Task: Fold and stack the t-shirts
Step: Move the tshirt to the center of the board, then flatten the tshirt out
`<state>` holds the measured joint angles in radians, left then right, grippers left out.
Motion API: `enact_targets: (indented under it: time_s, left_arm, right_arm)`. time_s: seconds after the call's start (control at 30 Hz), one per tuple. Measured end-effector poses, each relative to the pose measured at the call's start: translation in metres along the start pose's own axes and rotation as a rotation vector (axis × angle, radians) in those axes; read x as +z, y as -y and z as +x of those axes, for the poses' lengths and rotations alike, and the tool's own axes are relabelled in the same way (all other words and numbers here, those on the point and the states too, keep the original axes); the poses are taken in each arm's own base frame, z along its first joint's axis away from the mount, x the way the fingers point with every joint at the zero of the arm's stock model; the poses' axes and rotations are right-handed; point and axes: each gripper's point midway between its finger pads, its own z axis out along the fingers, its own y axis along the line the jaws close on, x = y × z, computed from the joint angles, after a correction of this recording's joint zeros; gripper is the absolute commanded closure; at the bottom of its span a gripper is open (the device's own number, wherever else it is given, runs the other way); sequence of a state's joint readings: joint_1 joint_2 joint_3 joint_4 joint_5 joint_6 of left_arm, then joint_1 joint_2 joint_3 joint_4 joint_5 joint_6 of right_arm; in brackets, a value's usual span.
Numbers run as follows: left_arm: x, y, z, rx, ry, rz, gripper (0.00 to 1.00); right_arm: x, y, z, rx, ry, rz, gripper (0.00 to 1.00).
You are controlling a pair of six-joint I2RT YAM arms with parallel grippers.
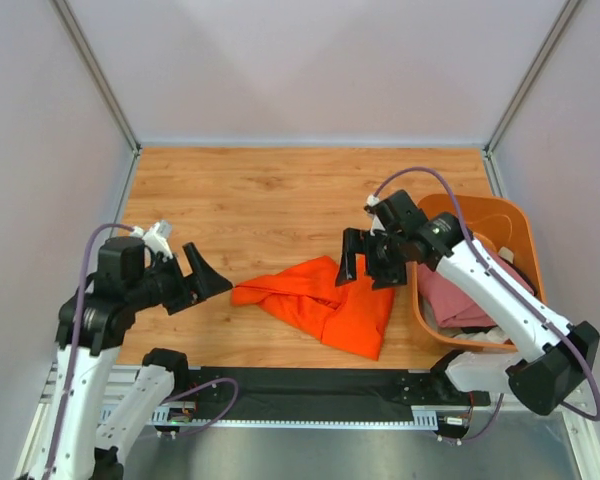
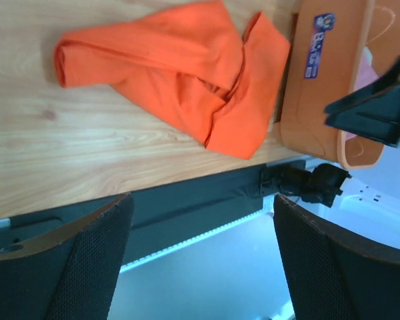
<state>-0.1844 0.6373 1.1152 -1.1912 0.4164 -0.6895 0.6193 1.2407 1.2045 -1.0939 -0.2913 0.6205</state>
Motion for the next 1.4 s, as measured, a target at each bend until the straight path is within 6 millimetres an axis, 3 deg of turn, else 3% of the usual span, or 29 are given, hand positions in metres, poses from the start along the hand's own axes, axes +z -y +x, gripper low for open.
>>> enact_targets:
  time_s: [0.1,0.2,0.3,0.37,0.4,0.5,0.63,0.7,0.8,0.93,1.07,1.17,1.2,1.27,1.3,1.37,1.4]
  left_arm:
    - [0.035,-0.011,0.006,-0.062,-0.127,-0.04,0.11]
    - [0.073,-0.02,0.008,-0.037,-0.24,-0.119,0.11]
    - [0.114,-0.039,0.006,-0.009,-0.32,-0.233,0.11]
    - [0.138,-0.058,0.002,0.006,-0.346,-0.318,0.16]
    - [0.15,-0.07,0.001,0.019,-0.362,-0.362,0.22]
    - [0.172,-0.098,0.001,0.064,-0.404,-0.462,0.25]
    - [0.189,-0.113,0.0,0.097,-0.421,-0.497,0.23]
    - [0.198,-0.115,0.0,0.1,-0.423,-0.488,0.23]
    - [0.21,-0.118,0.004,0.089,-0.444,-0.474,0.24]
    - [0.221,-0.128,0.018,0.069,-0.488,-0.476,0.36]
    - [0.229,-0.134,0.025,0.057,-0.52,-0.476,0.4]
    - [0.231,-0.134,0.028,0.054,-0.519,-0.46,0.47]
    - [0.231,-0.135,0.029,0.053,-0.52,-0.457,0.56]
    - [0.231,-0.136,0.033,0.047,-0.522,-0.451,0.66]
    - [0.23,-0.137,0.035,0.046,-0.525,-0.449,0.77]
    - [0.227,-0.136,0.038,0.045,-0.527,-0.439,0.85]
    - [0.226,-0.135,0.038,0.047,-0.525,-0.435,0.92]
  right_arm:
    - [-0.008,-0.004,-0.03,-0.1,0.052,0.06,0.03]
    - [0.007,0.0,-0.052,-0.172,0.052,0.114,0.1]
    - [0.039,0.017,-0.052,-0.197,-0.035,0.172,0.18]
    - [0.058,0.028,-0.048,-0.207,-0.085,0.196,0.32]
    - [0.067,0.033,-0.045,-0.209,-0.117,0.205,0.44]
    - [0.085,0.04,-0.042,-0.234,-0.173,0.226,0.44]
    - [0.107,0.037,-0.042,-0.301,-0.219,0.26,0.26]
    - [0.117,0.038,-0.041,-0.328,-0.24,0.277,0.24]
    - [0.131,0.044,-0.035,-0.356,-0.278,0.309,0.24]
    - [0.145,0.05,-0.033,-0.366,-0.304,0.332,0.28]
    - [0.154,0.05,-0.035,-0.375,-0.308,0.344,0.32]
    - [0.159,0.046,-0.036,-0.379,-0.306,0.339,0.37]
    - [0.16,0.045,-0.036,-0.378,-0.305,0.337,0.39]
    - [0.164,0.045,-0.035,-0.372,-0.308,0.334,0.52]
    - [0.166,0.045,-0.034,-0.367,-0.311,0.336,0.6]
    - [0.17,0.047,-0.033,-0.353,-0.316,0.344,0.68]
    - [0.17,0.047,-0.033,-0.348,-0.316,0.348,0.84]
